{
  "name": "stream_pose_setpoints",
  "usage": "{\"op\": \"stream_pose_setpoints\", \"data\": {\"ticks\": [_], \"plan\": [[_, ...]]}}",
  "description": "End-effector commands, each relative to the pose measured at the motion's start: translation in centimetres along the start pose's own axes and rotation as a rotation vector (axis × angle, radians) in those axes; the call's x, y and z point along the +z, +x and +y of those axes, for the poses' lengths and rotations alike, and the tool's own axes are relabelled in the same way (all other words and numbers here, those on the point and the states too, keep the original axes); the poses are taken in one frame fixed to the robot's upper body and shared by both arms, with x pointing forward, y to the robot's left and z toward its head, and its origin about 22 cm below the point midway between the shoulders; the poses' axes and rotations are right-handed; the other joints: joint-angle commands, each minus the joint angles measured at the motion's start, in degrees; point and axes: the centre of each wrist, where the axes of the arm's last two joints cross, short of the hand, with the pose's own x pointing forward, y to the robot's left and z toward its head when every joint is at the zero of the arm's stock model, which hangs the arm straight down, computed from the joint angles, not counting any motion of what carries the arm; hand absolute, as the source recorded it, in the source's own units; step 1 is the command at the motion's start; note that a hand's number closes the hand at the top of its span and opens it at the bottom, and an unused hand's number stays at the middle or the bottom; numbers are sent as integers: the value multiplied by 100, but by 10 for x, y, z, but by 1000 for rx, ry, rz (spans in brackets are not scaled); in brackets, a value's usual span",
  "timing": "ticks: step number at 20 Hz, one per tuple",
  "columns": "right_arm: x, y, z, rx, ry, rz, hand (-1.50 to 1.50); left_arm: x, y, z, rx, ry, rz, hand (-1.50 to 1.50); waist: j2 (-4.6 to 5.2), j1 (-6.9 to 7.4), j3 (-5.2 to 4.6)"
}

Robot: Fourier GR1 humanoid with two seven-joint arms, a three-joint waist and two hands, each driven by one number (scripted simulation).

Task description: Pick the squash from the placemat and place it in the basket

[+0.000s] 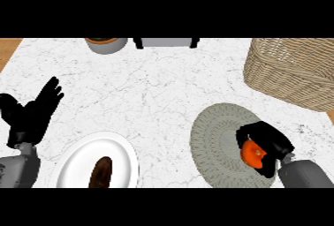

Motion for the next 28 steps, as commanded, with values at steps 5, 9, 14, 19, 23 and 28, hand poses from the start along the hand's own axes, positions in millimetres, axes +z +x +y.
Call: {"op": "stream_pose_setpoints", "data": {"ticks": [5, 9, 14, 19, 23, 28], "plan": [[-41, 101, 24, -455, -308, 91, 150, 2, -6, 8, 0, 9, 18, 0, 83, 45, 221], [-29, 152, -2, -554, -537, -3, 150, 4, -4, -2, 16, -18, 0, 0, 65, 169, 225], [1, 212, -53, -537, -740, 36, 150, -2, -6, -5, -8, -28, 3, 0, 115, 174, 212], [35, 238, -96, -474, -864, 181, 150, 3, 0, -3, -5, -38, -7, 0, 138, 275, 221], [39, 266, -141, -433, -922, 234, 150, 4, -1, -12, 10, -52, -29, 0, 156, 340, 220], [24, 254, -192, -421, -980, 278, 150, -13, 17, -7, -2, -31, -24, 0, 180, 336, 226]]}}
